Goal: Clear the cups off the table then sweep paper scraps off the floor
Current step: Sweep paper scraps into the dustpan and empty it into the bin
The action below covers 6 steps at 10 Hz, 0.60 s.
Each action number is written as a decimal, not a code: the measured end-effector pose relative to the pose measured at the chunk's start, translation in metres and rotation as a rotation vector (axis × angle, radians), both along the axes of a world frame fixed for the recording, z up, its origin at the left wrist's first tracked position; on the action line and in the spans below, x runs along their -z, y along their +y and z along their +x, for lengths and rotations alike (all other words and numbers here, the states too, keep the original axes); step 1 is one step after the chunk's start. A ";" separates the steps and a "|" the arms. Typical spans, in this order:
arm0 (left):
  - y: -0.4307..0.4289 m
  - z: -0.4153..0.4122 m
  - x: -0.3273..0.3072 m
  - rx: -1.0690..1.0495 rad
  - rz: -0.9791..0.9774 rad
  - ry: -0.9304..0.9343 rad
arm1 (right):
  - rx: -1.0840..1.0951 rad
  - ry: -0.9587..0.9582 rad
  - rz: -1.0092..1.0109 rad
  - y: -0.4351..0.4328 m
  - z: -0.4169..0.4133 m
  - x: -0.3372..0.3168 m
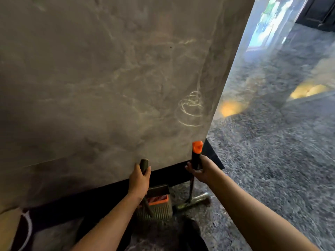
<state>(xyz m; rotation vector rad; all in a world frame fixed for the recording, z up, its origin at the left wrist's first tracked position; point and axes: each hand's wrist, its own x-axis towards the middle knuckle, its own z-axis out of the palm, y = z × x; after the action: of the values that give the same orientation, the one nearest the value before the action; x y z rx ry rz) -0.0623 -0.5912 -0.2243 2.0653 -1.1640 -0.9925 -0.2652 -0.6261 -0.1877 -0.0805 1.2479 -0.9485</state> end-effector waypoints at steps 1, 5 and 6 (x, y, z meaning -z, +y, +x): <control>-0.042 -0.004 0.014 -0.075 -0.005 0.009 | 0.018 -0.150 0.014 -0.069 0.003 0.011; -0.155 0.026 0.031 -0.066 0.101 -0.077 | -0.411 0.285 -0.171 -0.236 0.022 0.031; -0.169 0.029 0.028 -0.061 0.110 -0.032 | -0.676 1.017 -0.392 -0.259 0.013 0.035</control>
<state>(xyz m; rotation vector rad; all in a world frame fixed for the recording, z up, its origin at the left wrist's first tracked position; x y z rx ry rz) -0.0329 -0.7603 -0.2521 2.1967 -1.0774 -1.0189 -0.2519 -0.8851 -0.2227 -1.3433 1.7390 -0.5110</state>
